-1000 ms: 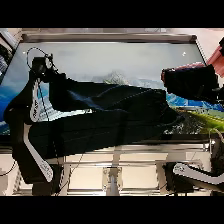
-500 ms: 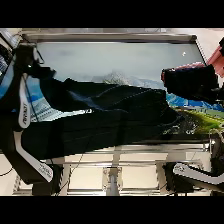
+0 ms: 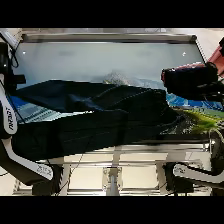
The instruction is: Fold the clothes and pants, and hang the long-sleeved shirts on hangers.
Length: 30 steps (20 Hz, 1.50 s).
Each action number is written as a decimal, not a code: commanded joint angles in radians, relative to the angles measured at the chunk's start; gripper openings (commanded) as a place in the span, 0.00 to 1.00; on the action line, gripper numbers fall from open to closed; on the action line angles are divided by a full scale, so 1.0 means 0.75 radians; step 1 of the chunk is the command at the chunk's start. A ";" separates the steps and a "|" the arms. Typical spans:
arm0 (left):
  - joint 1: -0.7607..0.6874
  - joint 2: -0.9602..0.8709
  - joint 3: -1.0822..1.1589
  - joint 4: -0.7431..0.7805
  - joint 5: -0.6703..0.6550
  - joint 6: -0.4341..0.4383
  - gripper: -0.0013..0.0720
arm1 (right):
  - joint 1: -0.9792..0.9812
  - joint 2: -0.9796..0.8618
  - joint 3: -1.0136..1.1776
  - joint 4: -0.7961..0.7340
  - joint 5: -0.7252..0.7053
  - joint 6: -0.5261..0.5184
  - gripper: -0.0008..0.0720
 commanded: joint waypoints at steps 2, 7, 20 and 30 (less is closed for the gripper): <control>0.018 0.057 -0.189 0.013 0.014 0.004 0.05 | 0.174 -0.186 0.024 0.040 -0.139 -0.060 0.62; 0.064 0.070 -0.273 0.015 0.107 0.003 0.05 | 0.314 -0.385 0.165 0.110 -0.123 -0.060 0.62; 0.276 0.099 -0.274 0.000 0.345 0.003 0.05 | 0.398 -0.602 0.657 0.136 -0.275 0.215 0.06; 0.289 0.143 -0.659 -0.104 0.421 0.116 0.05 | 0.398 -0.676 0.693 0.033 -0.204 0.379 0.06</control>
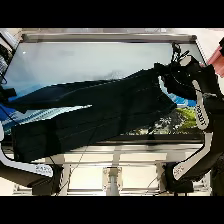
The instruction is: Fold the clothes and pants, and hang the long-sleeved shirts on hangers.
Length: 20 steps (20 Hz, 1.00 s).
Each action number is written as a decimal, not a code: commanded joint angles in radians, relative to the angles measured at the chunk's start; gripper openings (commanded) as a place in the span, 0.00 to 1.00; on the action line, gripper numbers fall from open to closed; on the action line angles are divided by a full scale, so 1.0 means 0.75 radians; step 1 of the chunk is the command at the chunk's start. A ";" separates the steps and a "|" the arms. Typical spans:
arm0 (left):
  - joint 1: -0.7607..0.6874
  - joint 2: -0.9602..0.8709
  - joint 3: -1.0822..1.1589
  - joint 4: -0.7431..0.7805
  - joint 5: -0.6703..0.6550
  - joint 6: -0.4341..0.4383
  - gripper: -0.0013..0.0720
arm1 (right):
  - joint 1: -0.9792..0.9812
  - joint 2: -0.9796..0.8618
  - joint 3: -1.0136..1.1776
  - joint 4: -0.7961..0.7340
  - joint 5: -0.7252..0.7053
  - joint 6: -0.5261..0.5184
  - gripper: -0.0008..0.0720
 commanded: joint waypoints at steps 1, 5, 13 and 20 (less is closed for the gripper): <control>0.008 0.004 -0.205 -0.018 -0.121 0.086 0.05 | 0.000 -0.021 0.007 -0.091 0.078 0.088 0.06; 0.028 0.004 -0.354 -0.215 -0.261 0.251 0.05 | -0.012 -0.021 0.007 -0.136 0.161 0.100 0.06; 0.035 0.039 -0.230 -0.583 -0.308 0.537 0.55 | -0.016 -0.021 0.007 -0.152 0.211 0.099 0.06; 0.183 0.093 -0.120 -0.455 0.232 0.156 0.55 | -0.016 -0.021 0.007 -0.153 0.240 0.094 0.06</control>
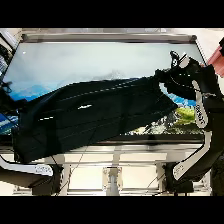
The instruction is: Fold the clothes and pants, and hang the long-sleeved shirts on hangers.
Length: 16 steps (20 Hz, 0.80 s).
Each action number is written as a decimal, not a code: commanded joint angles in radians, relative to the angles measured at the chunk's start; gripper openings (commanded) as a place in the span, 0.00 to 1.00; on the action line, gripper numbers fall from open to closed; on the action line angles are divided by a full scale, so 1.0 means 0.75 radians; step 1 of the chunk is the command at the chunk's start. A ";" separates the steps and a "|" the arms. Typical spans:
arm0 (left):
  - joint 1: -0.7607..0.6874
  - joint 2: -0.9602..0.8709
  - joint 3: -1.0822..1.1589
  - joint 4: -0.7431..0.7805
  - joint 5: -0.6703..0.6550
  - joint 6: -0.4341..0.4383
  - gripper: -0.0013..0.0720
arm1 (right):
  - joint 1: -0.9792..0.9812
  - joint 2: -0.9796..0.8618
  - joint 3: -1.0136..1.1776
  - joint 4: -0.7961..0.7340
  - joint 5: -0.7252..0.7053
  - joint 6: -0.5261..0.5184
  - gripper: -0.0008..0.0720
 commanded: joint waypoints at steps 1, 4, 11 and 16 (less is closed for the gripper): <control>0.074 -0.008 0.025 -0.020 0.258 -0.146 0.55 | -0.001 0.000 0.002 -0.001 0.019 -0.003 0.06; 0.082 -0.071 0.025 0.006 0.337 -0.165 0.55 | 0.000 0.000 0.002 0.001 0.033 -0.003 0.06; 0.083 -0.207 0.025 0.040 0.452 -0.267 0.55 | 0.000 0.000 0.002 0.001 0.069 -0.003 0.06; 0.084 -0.252 0.026 0.034 0.558 -0.286 0.55 | 0.000 0.000 0.002 0.002 0.069 -0.003 0.06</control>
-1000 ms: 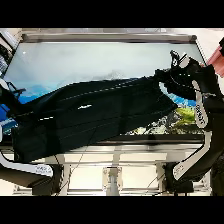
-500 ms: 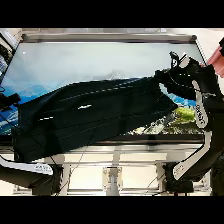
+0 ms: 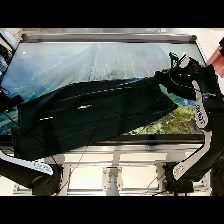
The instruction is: Fold the clothes and pants, and hang the long-sleeved shirts on hangers.
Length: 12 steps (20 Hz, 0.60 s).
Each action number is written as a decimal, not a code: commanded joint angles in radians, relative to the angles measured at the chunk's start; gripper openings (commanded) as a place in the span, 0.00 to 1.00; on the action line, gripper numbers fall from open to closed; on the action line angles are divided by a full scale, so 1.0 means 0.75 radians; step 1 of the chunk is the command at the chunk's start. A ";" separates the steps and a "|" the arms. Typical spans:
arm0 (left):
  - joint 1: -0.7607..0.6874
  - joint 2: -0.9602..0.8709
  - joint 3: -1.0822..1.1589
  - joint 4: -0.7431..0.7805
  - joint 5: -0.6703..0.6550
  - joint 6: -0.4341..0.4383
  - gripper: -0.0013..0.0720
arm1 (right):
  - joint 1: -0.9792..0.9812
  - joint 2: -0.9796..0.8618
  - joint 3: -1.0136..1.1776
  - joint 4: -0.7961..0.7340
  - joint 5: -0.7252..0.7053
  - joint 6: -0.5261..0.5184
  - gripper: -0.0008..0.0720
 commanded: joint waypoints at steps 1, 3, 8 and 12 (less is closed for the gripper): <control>0.001 -0.039 0.002 -0.009 0.078 -0.017 0.55 | 0.000 0.000 0.002 0.002 0.004 0.000 0.06; -0.003 -0.067 0.002 -0.014 0.084 -0.017 0.55 | 0.000 0.000 0.002 0.002 0.004 0.001 0.06; -0.026 -0.086 0.014 -0.012 0.117 -0.015 0.05 | 0.001 0.000 0.002 0.017 0.012 -0.001 0.06; -0.026 -0.010 0.139 -0.007 0.226 -0.053 0.05 | 0.016 0.000 0.002 0.038 -0.021 -0.022 0.06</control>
